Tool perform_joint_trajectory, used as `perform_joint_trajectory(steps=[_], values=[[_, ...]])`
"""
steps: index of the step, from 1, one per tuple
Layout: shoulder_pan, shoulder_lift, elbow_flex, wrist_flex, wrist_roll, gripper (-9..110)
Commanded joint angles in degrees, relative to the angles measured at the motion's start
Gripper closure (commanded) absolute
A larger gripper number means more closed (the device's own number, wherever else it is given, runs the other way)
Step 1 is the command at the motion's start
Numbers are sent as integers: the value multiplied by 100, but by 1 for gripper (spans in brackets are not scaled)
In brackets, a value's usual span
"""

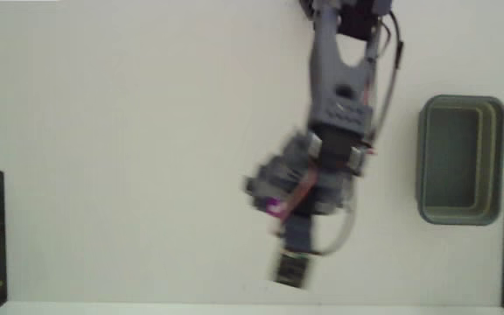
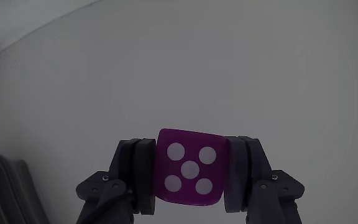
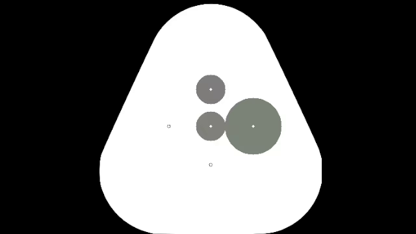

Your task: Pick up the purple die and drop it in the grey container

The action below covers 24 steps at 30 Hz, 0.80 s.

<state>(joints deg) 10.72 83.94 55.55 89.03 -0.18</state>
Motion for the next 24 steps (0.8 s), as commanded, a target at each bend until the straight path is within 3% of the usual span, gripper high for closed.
perform_joint_trajectory(steps=[1,24], values=[[-436,516,51,-155,18,40],[-3427,790,724,-550,18,40]])
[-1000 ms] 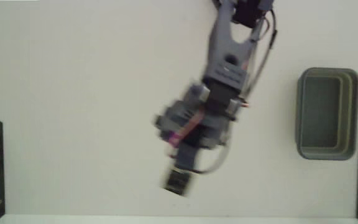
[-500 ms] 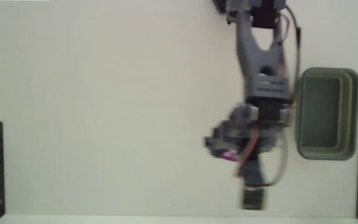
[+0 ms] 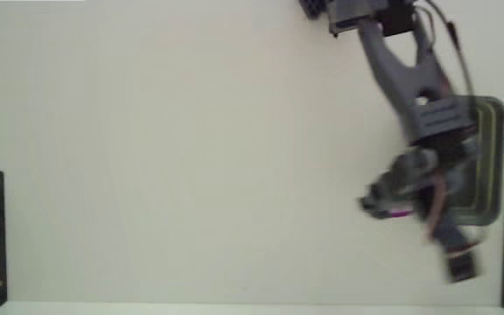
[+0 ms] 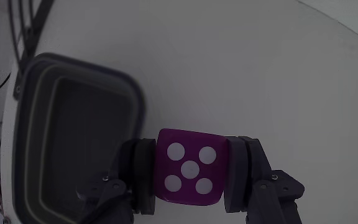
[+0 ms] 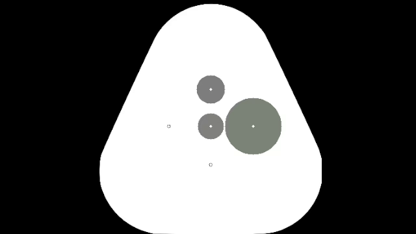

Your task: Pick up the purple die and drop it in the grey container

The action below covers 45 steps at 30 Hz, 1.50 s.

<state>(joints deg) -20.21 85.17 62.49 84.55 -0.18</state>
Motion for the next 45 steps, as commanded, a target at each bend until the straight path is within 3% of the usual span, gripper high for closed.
perform_joint_trajectory(steps=[1,17,45], values=[[-412,674,47,-112,18,40],[-1607,783,316,-270,18,40],[-1719,793,341,-285,18,40]])
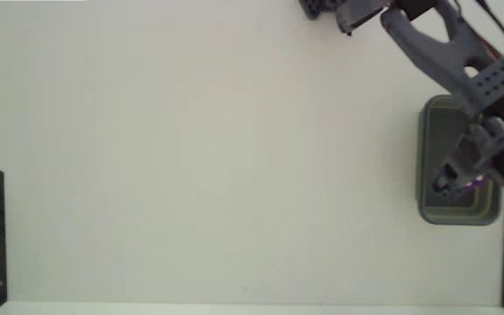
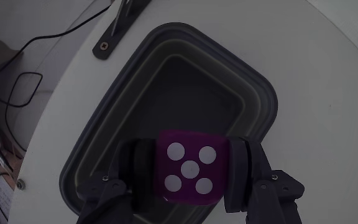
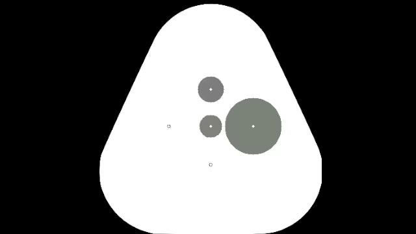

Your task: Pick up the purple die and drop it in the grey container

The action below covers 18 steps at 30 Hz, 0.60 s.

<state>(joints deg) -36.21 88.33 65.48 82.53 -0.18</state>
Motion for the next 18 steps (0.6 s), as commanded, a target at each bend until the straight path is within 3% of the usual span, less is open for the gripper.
perform_joint_trajectory(steps=[1,10,11,18], values=[[-119,477,42,-83,18,40],[-119,477,42,-83,18,40],[-119,477,42,-83,18,-9],[-119,477,42,-83,18,-9]])
